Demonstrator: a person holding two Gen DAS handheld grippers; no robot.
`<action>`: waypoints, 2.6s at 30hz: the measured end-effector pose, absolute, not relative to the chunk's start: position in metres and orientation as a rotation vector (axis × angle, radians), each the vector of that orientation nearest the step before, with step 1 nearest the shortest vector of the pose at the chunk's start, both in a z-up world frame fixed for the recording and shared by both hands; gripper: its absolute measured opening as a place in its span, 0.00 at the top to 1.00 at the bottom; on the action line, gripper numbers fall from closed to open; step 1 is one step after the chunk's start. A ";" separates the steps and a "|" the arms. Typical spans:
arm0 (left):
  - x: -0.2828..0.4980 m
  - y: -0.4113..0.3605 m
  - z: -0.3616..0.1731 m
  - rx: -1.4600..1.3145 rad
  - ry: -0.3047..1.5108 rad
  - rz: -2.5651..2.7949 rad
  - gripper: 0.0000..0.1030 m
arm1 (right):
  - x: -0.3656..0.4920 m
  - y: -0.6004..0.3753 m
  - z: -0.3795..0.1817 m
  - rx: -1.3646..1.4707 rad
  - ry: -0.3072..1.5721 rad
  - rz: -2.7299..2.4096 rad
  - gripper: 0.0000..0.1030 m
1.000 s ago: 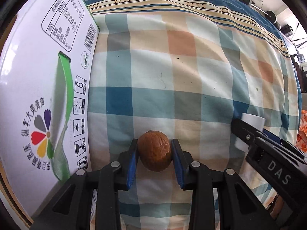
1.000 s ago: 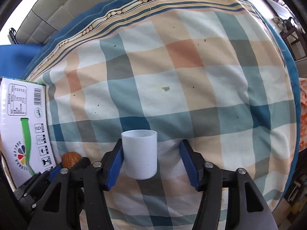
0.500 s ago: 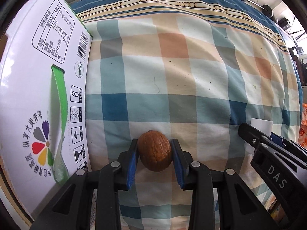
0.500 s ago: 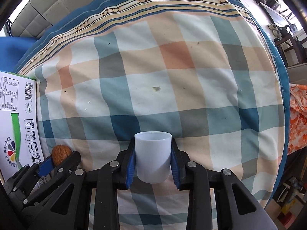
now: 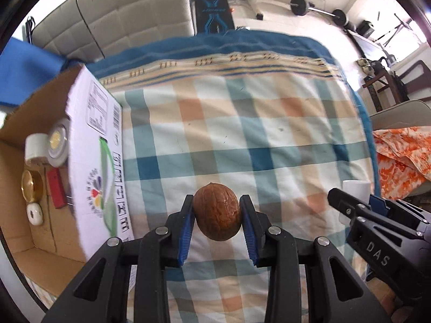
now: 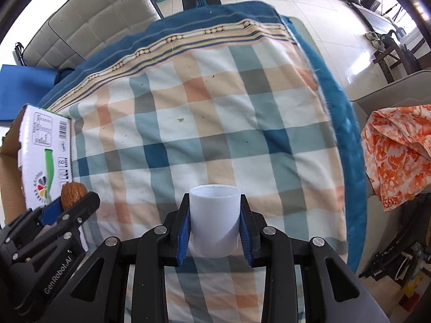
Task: Organize rigid objects
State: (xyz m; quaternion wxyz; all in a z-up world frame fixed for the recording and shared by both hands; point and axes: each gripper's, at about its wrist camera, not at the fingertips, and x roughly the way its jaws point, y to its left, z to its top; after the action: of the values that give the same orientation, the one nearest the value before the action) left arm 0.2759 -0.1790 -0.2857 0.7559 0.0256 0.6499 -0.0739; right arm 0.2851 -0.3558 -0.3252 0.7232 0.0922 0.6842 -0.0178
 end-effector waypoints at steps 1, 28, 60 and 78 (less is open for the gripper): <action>0.273 -0.178 -0.277 0.061 1.401 -0.171 0.70 | 0.281 -0.355 -0.316 0.203 1.499 -0.034 0.67; 0.218 0.093 -0.209 -0.132 1.320 -0.076 0.70 | 0.226 -0.061 -0.215 0.138 1.388 0.310 0.67; 0.243 0.153 -0.380 -0.199 1.689 -0.097 0.70 | 0.253 0.035 -0.405 0.050 1.714 0.217 0.67; 0.235 0.164 -0.310 -0.137 1.554 -0.018 0.52 | 0.253 0.023 -0.359 0.047 1.629 0.166 0.28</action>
State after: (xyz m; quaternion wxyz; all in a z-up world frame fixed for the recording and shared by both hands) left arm 0.2353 0.1638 -0.3103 0.7108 -0.0618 0.7006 -0.0081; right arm 0.2526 0.0229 -0.3586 0.6829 0.0208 0.7264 0.0742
